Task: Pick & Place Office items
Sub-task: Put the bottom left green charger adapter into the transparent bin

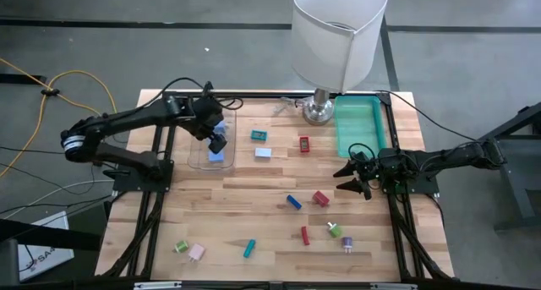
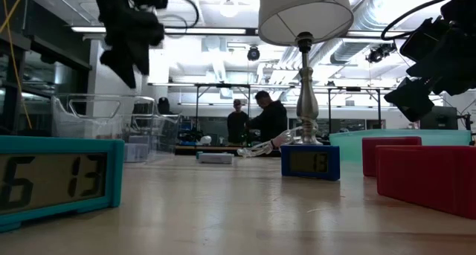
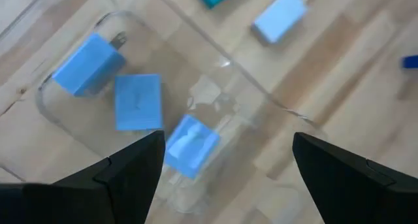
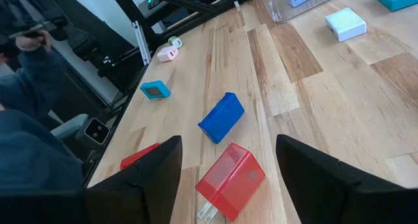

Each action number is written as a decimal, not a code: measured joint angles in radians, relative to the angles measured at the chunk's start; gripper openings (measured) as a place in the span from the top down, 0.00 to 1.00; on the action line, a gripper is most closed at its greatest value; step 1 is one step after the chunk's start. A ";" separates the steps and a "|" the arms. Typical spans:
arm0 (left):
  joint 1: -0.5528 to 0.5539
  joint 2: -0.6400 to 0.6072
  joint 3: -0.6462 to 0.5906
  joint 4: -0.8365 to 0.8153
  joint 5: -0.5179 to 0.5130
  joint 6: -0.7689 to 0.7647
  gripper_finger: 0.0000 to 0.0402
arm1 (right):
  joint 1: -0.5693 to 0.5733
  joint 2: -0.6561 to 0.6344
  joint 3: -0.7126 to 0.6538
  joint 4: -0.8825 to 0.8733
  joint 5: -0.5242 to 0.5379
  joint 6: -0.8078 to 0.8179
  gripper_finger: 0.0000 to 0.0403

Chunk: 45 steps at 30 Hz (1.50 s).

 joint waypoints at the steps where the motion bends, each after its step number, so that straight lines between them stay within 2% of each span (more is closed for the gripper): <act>1: -0.019 -0.007 0.012 -0.017 0.000 -0.011 0.18 | 0.000 0.000 0.000 0.000 0.000 0.000 0.42; 6: -0.152 -0.015 0.064 -0.092 0.000 -0.097 0.18 | 0.000 0.000 0.000 0.000 0.000 0.000 0.42; 11: -0.324 -0.015 0.080 -0.121 -0.015 -0.297 0.18 | 0.000 0.000 0.000 0.000 0.000 0.000 0.42; 28: -0.928 0.042 0.080 -0.119 -0.243 -0.834 0.18 | 0.000 0.000 0.000 0.000 0.000 0.000 0.42; 36: -1.078 0.108 0.080 -0.038 -0.250 -0.874 0.18 | 0.000 0.000 0.000 0.000 0.000 0.000 0.42; 45: -1.187 0.168 0.080 -0.014 -0.253 -0.853 0.18 | 0.000 0.000 0.000 0.000 0.000 0.000 0.42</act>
